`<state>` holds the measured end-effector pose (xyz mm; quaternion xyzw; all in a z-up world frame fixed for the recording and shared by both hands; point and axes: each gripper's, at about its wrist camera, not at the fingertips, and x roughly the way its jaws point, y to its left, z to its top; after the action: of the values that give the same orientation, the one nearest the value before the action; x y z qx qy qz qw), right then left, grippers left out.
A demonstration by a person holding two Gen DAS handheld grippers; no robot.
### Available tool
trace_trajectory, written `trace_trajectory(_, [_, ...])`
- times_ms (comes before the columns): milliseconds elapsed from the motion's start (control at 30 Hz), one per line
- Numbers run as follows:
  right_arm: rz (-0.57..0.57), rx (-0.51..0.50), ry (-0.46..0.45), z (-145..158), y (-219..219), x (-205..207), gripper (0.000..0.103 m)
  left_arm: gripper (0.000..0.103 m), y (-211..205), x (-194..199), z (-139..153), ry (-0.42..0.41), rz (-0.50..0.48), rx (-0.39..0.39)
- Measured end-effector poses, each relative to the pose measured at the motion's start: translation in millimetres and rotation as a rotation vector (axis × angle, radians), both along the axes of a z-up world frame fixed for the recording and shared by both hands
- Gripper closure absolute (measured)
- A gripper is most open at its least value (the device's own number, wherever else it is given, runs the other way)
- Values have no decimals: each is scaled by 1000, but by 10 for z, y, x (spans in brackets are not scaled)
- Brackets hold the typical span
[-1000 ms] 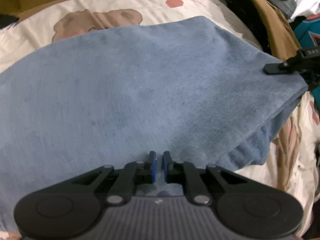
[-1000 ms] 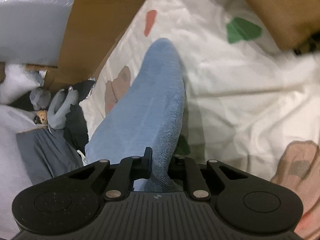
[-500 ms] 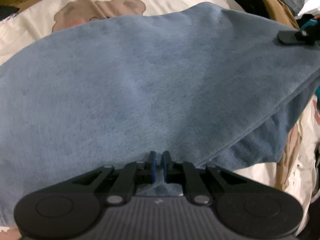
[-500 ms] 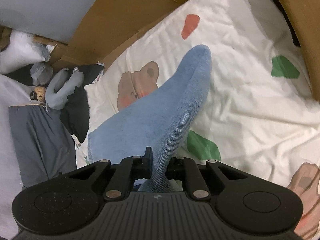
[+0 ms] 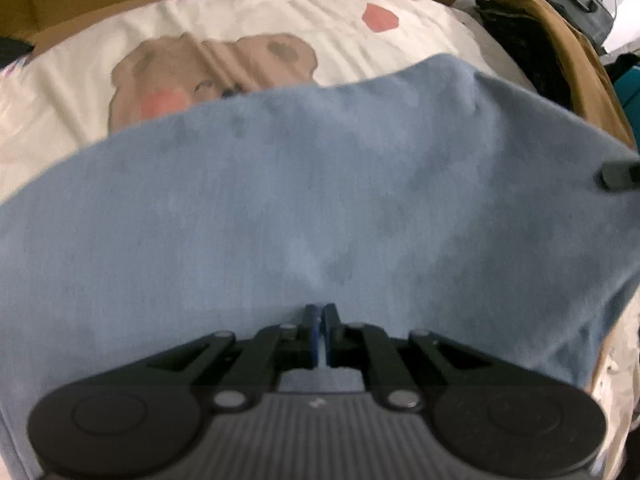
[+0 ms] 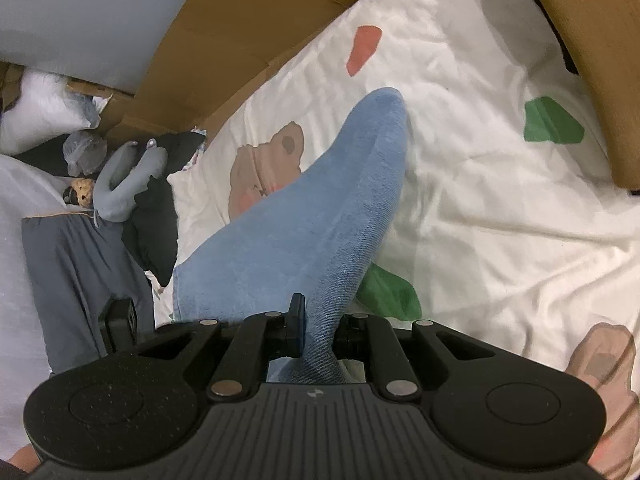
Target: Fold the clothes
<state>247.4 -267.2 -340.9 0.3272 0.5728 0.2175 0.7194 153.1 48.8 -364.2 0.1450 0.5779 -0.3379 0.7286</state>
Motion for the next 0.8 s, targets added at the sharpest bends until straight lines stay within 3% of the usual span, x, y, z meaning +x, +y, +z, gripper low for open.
trace_trajectory(233, [2, 13, 10, -53, -57, -20, 93, 100, -254, 558, -24, -21, 33, -42])
trace_trajectory(467, [48, -19, -23, 151, 85, 29, 93, 100, -351, 879, -2, -69, 106, -55])
trace_trajectory(700, [118, -61, -78, 508, 333, 113, 93, 100, -234, 946, -49, -52, 188, -84])
trace_trajectory(800, [143, -82, -88, 616, 436, 143, 93, 100, -181, 823, 6, -76, 174, -60])
